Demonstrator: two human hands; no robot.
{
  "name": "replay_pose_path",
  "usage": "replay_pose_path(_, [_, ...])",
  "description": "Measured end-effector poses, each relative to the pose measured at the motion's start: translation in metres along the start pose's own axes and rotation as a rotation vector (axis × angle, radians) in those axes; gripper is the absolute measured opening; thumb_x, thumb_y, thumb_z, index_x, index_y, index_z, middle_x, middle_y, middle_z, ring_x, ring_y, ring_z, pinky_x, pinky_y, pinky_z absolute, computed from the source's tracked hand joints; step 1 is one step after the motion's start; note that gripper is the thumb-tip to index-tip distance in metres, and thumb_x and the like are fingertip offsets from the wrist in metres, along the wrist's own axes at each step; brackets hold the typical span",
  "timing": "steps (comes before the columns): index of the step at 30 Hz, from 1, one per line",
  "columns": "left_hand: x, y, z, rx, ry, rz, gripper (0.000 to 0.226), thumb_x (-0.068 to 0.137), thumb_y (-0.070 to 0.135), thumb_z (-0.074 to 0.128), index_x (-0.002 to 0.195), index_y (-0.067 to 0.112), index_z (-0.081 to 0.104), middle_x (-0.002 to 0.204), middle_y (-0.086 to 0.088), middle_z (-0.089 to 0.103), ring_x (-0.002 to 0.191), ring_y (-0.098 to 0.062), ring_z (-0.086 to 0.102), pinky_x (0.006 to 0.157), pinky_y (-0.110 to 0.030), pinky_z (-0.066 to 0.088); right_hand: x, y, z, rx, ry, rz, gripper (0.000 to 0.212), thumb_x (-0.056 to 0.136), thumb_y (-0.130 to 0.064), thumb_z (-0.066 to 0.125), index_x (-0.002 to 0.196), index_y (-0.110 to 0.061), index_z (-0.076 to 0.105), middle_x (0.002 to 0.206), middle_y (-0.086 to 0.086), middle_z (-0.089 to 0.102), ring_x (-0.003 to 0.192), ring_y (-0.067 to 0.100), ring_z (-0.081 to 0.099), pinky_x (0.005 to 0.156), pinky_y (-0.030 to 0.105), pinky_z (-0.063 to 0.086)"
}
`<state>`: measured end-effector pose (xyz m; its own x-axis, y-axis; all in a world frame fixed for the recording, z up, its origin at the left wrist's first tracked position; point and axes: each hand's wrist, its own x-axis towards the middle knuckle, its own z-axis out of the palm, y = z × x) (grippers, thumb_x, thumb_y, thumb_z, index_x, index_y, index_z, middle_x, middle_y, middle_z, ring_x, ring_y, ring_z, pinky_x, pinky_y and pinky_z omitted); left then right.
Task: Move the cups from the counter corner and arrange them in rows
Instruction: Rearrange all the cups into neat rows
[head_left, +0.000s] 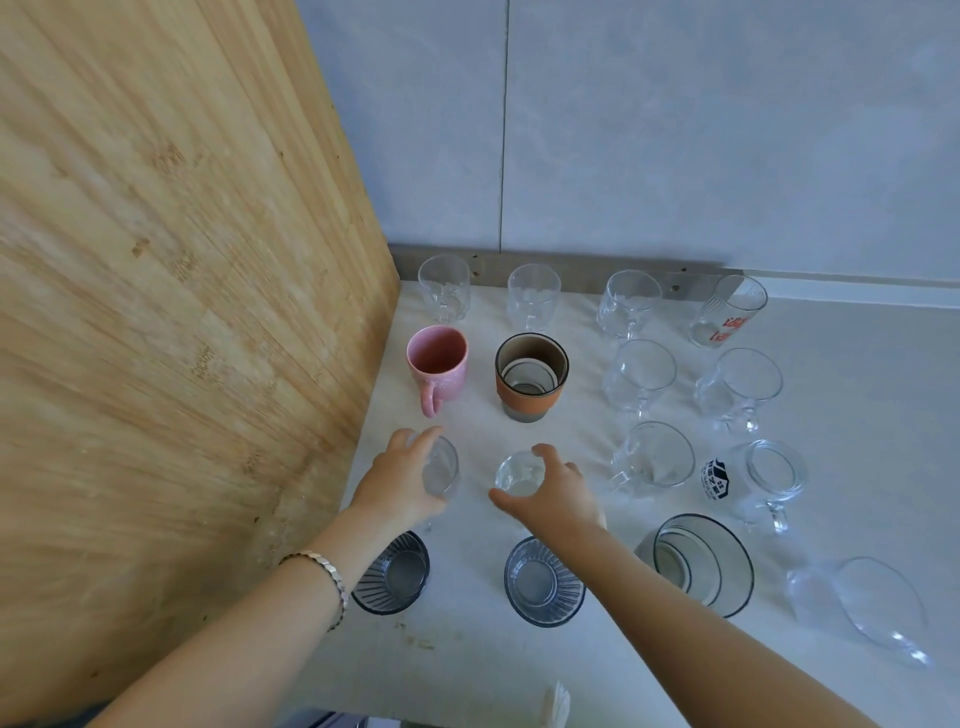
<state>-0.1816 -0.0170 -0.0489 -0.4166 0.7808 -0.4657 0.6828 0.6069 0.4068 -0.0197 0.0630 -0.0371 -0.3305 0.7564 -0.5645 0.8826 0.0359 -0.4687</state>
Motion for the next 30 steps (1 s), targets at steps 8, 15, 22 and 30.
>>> replay_pose_path(8, [-0.003,-0.002,-0.001,-0.013,0.045,-0.026,0.083,0.075,0.024,0.069,0.144,0.031,0.024,0.143,-0.005,0.027,0.122,-0.027,0.048,0.092,-0.034,0.049,0.0,-0.004,0.014,0.254,0.081,0.059,0.076,0.079,-0.051,0.066,0.138,-0.021,0.03,0.131,0.011,0.047,0.111,0.031,0.057,0.088,0.037,0.05])
replay_pose_path(15, [-0.003,-0.002,-0.002,-0.034,0.041,-0.012,0.084,0.073,0.022,0.07,0.144,0.03,0.026,0.143,-0.006,0.028,0.122,-0.028,0.048,0.093,-0.034,0.049,0.003,-0.005,0.014,0.336,0.06,0.134,0.077,0.08,-0.051,0.065,0.135,-0.011,0.029,0.133,0.017,0.044,0.113,0.035,0.055,0.091,0.04,0.049])
replay_pose_path(22, [-0.007,0.005,-0.003,-0.018,-0.016,-0.066,0.088,0.076,0.024,0.068,0.146,0.031,0.016,0.15,-0.007,0.017,0.132,-0.03,0.035,0.103,-0.037,0.043,0.0,-0.006,0.0,0.313,-0.036,0.134,0.081,0.084,-0.052,0.06,0.14,-0.007,0.023,0.141,0.019,0.035,0.124,0.035,0.047,0.1,0.041,0.042])
replay_pose_path(30, [-0.015,0.085,0.005,0.194,0.29,0.134,0.062,0.086,0.036,0.053,0.14,0.016,0.031,0.149,-0.009,0.024,0.142,-0.029,0.019,0.114,-0.044,0.013,-0.023,0.057,-0.091,0.183,0.182,-0.033,0.043,0.088,-0.032,0.058,0.129,-0.018,0.053,0.138,0.006,0.043,0.109,0.02,0.054,0.087,0.023,0.037])
